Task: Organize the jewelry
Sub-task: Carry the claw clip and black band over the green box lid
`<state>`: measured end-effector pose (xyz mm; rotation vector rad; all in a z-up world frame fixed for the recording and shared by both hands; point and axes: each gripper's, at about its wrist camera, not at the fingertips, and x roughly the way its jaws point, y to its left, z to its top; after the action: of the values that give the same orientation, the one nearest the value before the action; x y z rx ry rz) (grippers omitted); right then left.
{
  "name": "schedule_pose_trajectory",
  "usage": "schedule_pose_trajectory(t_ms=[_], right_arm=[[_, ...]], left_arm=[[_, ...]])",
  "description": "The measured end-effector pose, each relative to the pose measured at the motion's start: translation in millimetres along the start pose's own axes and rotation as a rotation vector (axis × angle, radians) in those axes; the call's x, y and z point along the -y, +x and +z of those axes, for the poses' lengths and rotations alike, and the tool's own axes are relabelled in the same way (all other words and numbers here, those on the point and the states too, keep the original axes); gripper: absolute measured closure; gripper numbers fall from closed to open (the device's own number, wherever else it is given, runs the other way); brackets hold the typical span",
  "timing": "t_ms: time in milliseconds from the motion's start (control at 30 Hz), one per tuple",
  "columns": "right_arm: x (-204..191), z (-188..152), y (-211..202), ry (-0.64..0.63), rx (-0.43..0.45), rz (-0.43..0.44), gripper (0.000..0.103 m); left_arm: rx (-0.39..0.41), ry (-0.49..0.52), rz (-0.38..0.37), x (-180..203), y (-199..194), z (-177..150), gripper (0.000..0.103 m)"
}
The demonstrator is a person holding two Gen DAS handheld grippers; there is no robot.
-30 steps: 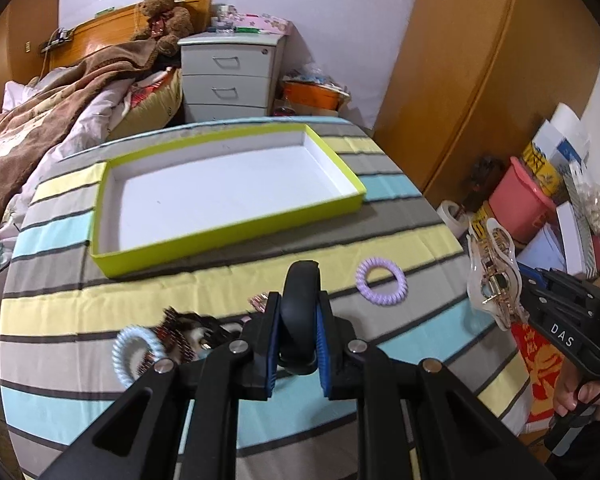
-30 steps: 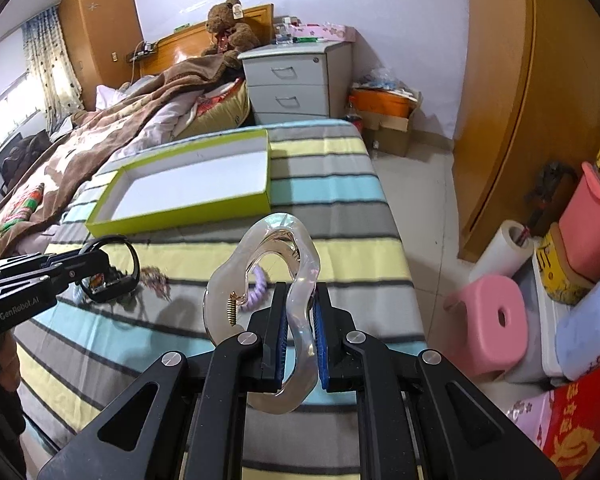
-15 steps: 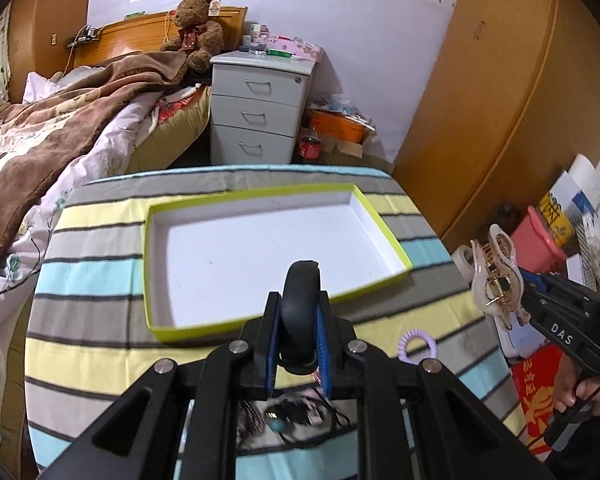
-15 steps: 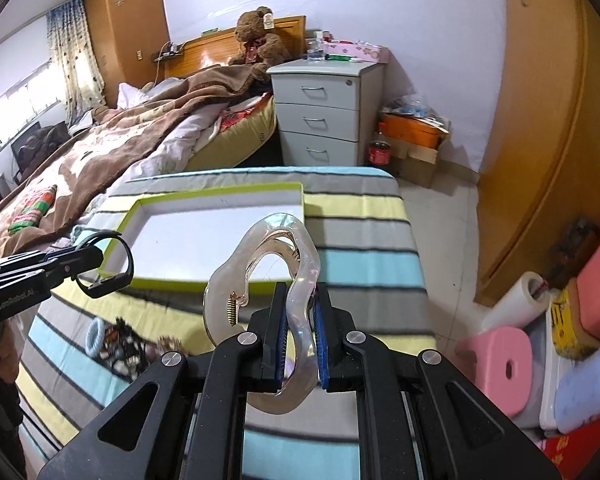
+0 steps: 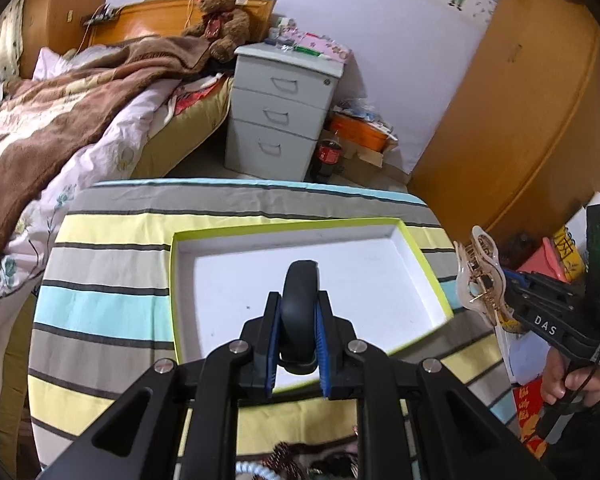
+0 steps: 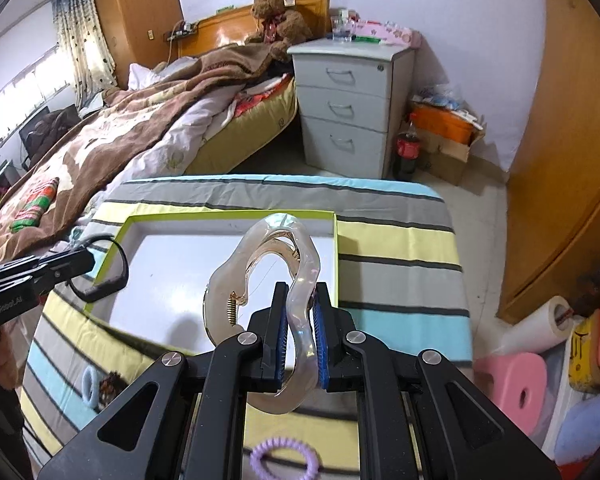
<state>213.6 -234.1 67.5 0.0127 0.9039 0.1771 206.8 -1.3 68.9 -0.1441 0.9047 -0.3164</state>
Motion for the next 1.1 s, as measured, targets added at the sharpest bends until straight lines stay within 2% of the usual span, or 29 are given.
schedule_pose_trajectory(t_ms=[167,367,600,700,733,867,967,1000,1033,1100], right_arm=[[-2.3,11.8,33.1,-0.006,-0.053,0.008,0.091],[-5.4,16.2,52.1,-0.011,-0.076,0.007,0.091],[-2.6,14.4,63.4,-0.007,-0.093,0.003,0.091],[-2.5,14.4,66.3,-0.005,-0.1,-0.001,0.091],[-2.7,15.1,67.0,-0.008,-0.102,-0.001,0.091],[-4.5,19.0,68.7,-0.022,-0.102,-0.01,0.091],[-4.1,22.1,72.4,-0.024,-0.104,-0.02,0.091],[-3.7,22.9,73.5,-0.024,-0.105,-0.021,0.091],[-3.3,23.7,74.7,-0.023,-0.105,-0.023,0.091],[-2.7,25.2,76.6,-0.022,-0.105,-0.026,0.091]], left_arm=[[-0.006,-0.032,-0.007,-11.8,17.1,7.8,0.086],[-0.058,-0.054,0.012,-23.0,39.4,4.4,0.086],[-0.043,-0.035,-0.019,-18.8,26.9,-3.3,0.086],[-0.051,-0.027,-0.032,-14.0,26.0,-3.5,0.08],[-0.064,-0.013,-0.021,-11.4,28.1,-4.9,0.077],[-0.098,-0.005,0.028,-10.9,36.1,-8.6,0.077],[-0.128,0.002,0.04,-10.0,43.0,-12.6,0.078],[-0.13,0.012,0.044,-9.0,43.9,-13.5,0.08],[-0.129,0.021,0.051,-7.9,44.8,-13.7,0.087],[-0.125,0.025,0.06,-7.4,45.4,-12.3,0.087]])
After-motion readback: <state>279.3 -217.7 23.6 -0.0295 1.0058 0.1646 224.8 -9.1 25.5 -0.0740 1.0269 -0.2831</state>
